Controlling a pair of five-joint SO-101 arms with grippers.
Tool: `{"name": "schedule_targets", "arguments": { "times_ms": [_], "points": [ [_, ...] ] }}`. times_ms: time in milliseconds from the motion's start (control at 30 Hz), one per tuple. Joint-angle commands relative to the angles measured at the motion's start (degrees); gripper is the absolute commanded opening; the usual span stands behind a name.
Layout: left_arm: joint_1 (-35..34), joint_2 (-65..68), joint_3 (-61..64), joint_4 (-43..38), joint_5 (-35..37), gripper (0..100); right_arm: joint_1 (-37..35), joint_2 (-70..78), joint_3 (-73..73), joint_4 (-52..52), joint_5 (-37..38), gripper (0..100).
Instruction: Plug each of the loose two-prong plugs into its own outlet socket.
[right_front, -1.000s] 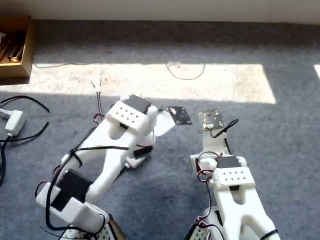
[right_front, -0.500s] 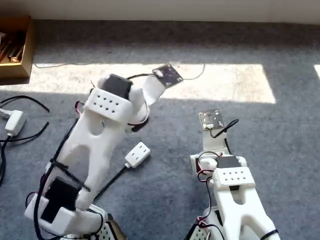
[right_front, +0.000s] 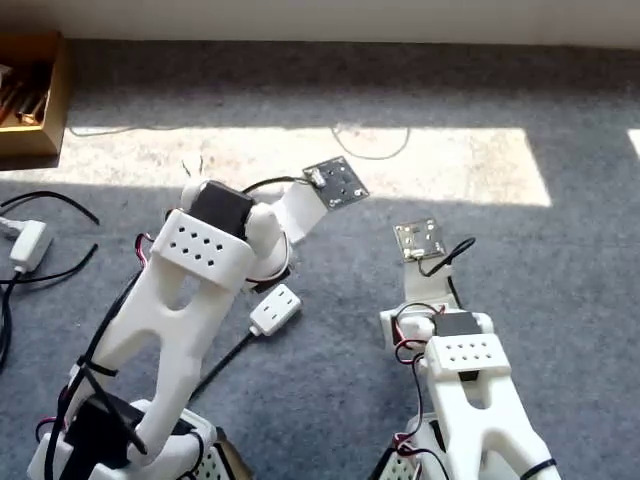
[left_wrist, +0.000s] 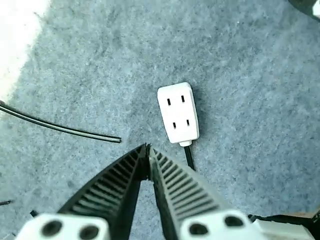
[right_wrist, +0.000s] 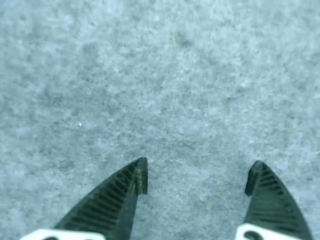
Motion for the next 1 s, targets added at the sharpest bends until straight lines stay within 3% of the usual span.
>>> {"name": "schedule_targets", "arguments": {
  "times_ms": [0,167,300,567,867,967],
  "points": [
    [0.48,-1.71,-0.22,-1.49,-0.62,9,-0.31,-1.27,-0.40,-0.84,0.79,31.1],
    [0.48,-1.80,-0.13,-1.41,-0.88,26,-0.31,-1.27,-0.31,-0.84,0.88,31.1],
    [0.48,-1.98,-0.13,-1.41,-5.01,26,-0.31,-1.27,-0.31,-0.84,0.97,31.1],
    [0.48,-1.36,0.04,-2.02,-5.45,26,-0.31,-1.27,-0.31,-0.84,1.05,31.1],
    [0.22,3.38,13.32,-13.80,-5.54,26,-0.31,-1.27,-0.31,-0.75,1.05,31.1],
    [-3.56,3.03,17.80,-19.52,-5.54,26,-0.31,-1.27,-0.31,-0.75,1.05,31.1]
  ]
}}
